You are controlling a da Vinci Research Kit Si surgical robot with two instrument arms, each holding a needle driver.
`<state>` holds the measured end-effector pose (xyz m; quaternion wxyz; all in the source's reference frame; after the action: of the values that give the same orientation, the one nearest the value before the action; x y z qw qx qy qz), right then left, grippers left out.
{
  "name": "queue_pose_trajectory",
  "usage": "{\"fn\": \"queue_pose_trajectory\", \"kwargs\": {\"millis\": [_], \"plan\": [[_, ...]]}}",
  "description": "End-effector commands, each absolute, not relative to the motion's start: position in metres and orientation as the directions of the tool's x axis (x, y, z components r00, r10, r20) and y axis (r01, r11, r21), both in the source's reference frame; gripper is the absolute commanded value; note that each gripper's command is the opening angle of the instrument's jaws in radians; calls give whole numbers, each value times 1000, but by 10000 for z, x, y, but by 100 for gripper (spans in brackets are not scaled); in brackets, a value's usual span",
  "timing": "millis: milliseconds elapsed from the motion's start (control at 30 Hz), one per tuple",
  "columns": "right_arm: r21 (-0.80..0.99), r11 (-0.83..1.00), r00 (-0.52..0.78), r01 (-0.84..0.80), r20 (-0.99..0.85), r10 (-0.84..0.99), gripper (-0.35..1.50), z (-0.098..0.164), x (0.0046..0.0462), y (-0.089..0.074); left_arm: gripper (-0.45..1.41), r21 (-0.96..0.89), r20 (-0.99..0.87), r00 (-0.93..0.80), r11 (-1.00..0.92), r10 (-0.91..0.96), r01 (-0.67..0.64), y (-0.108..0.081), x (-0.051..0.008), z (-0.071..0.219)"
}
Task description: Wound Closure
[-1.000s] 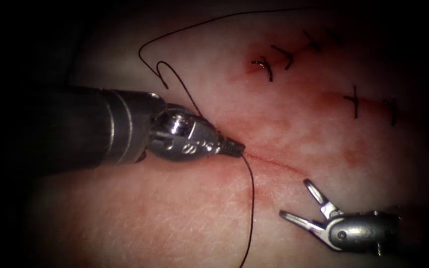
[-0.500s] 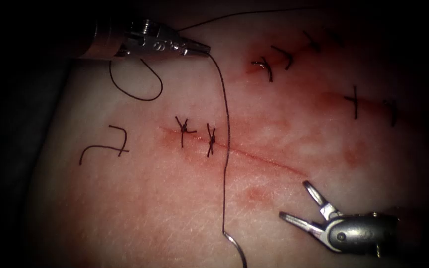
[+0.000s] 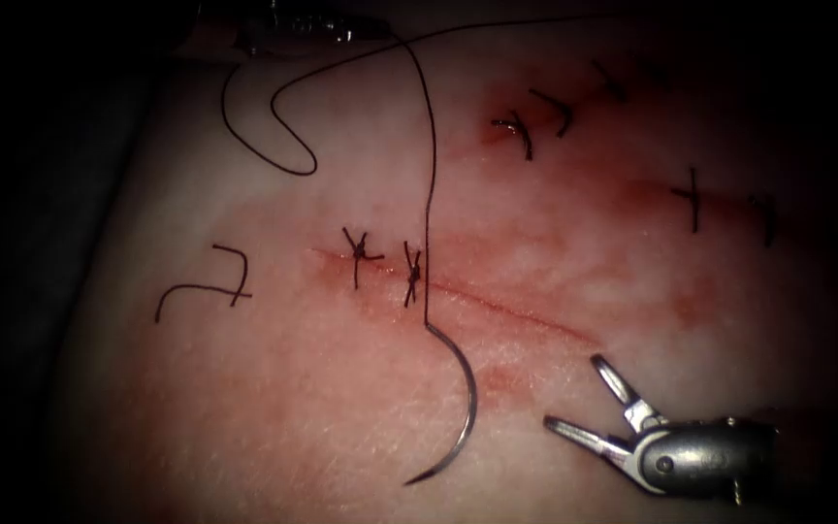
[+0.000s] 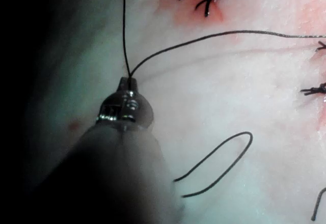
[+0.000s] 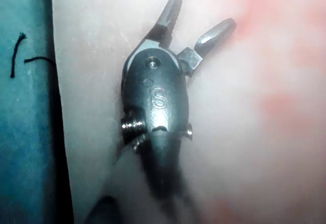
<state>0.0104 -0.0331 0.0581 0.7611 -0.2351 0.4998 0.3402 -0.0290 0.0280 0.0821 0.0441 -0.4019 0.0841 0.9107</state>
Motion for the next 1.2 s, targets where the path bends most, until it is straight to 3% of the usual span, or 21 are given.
{"fn": "queue_pose_trajectory", "kwargs": {"millis": [33,100,167,200,233,367,533,600,767,833,900,967,1067,1200], "plan": [[-15,659,268,-752,-921,284,100,588,110,-337,-5,109,-747,-665,-980,30,-166,286,-293,828],[-8,659,262,-752,-921,287,98,588,110,-338,21,66,-765,-635,-968,108,-244,290,-290,830],[-3,658,258,-753,-921,291,95,587,110,-338,21,26,-782,-590,-936,199,-350,290,-288,830],[3,657,254,-754,-921,295,91,587,110,-338,66,20,-785,-573,-914,237,-405,287,-287,829],[14,656,249,-755,-919,306,88,586,110,-338,84,16,-790,-556,-899,257,-438,285,-285,828],[86,658,241,-748,-889,390,81,575,113,-333,123,-180,-847,-374,-866,378,-466,268,-267,809],[236,616,210,-751,-799,563,81,551,119,-325,136,-300,-845,-290,-848,449,-437,258,-231,796],[239,617,224,-750,-786,577,100,542,123,-324,138,-318,-845,-276,-845,458,-429,261,-218,800],[348,540,160,-767,-710,686,101,524,141,-327,138,-379,-858,-142,-796,493,-471,270,-171,815],[378,512,147,-771,-677,721,90,519,148,-326,131,-418,-857,-67,-764,511,-491,271,-150,818],[394,498,159,-773,-640,752,64,516,156,-324,128,-439,-858,-13,-745,514,-503,271,-132,818],[411,476,163,-777,-600,783,61,516,163,-320,126,-462,-855,32,-729,518,-505,268,-112,816],[397,448,169,-801,-568,806,66,519,173,-310,126,-487,-849,77,-720,522,-495,263,-84,810],[355,391,175,-849,-509,843,90,525,194,-294,126,-510,-847,138,-709,513,-487,245,-30,788]]}}
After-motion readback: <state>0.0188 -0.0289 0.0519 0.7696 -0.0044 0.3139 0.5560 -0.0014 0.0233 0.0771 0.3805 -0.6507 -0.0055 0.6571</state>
